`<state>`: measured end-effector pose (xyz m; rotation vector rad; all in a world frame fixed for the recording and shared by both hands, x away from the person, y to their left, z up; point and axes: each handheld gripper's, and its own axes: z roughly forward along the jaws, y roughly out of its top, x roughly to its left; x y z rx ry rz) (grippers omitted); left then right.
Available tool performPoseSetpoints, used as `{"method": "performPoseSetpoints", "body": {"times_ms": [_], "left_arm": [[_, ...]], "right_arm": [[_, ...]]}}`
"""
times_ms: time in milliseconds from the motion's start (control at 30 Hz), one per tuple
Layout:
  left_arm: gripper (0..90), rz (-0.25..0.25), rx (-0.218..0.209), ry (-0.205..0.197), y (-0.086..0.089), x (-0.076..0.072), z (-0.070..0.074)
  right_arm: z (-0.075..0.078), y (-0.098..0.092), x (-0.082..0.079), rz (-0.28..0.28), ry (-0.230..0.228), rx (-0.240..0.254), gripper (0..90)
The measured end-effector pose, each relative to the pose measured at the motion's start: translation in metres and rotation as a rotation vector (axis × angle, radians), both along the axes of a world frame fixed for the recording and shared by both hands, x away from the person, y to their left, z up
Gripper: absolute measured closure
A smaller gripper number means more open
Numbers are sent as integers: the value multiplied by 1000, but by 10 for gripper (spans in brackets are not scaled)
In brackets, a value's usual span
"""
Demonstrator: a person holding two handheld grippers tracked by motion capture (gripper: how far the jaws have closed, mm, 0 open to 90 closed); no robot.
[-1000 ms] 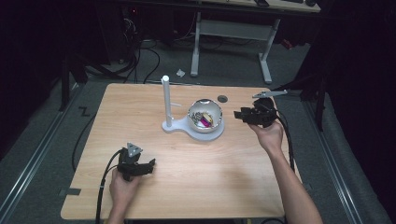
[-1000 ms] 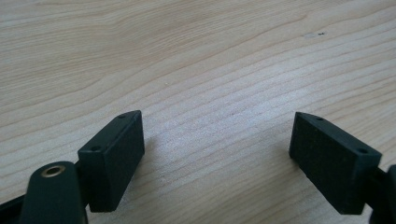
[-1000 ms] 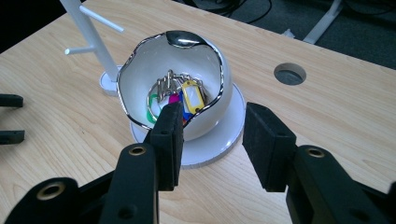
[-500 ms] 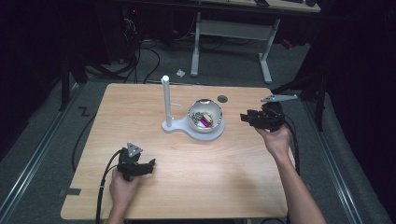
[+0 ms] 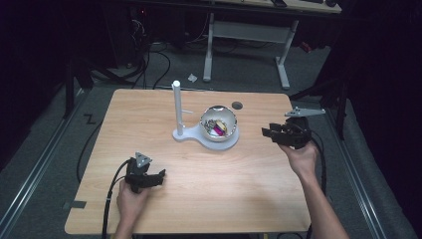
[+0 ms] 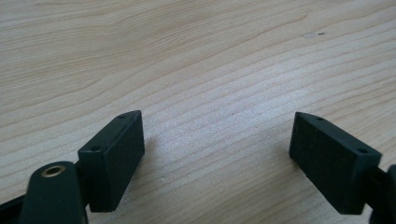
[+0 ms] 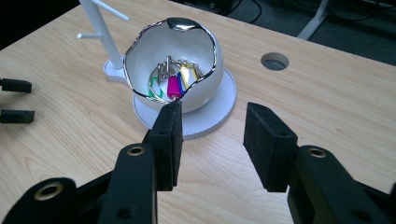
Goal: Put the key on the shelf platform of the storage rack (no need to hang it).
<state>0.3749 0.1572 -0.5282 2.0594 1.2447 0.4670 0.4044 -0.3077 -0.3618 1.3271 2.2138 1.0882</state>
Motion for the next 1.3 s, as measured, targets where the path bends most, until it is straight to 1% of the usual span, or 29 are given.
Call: {"method": "performPoseSetpoints", "body": {"times_ms": [167, 367, 500, 767, 967, 1100, 1133, 1200, 1300], "left_arm": [[185, 0, 0, 0, 0, 0, 0], [185, 0, 0, 0, 0, 0, 0], [185, 0, 1, 0, 0, 0, 0], [185, 0, 1, 0, 0, 0, 0], [185, 0, 0, 0, 0, 0, 0], [185, 0, 0, 0, 0, 0, 0], [185, 0, 0, 1, 0, 0, 0], [185, 0, -1, 1, 0, 0, 0], [185, 0, -1, 1, 0, 0, 0]], "right_arm": [[4, -2, -8, 1, -8, 6, 577], [-1, -7, -17, -16, -1, 13, 577], [1, -10, -25, -25, -16, -10, 576], [8, -9, -38, -19, -35, 4, 576], [8, -5, -43, -9, -22, -9, 576], [6, -3, -47, -11, -12, -9, 576], [5, -3, -48, -11, -15, -4, 576], [1, -4, -49, -19, 5, -5, 576], [-5, -5, -53, -28, 6, 4, 575]]}}
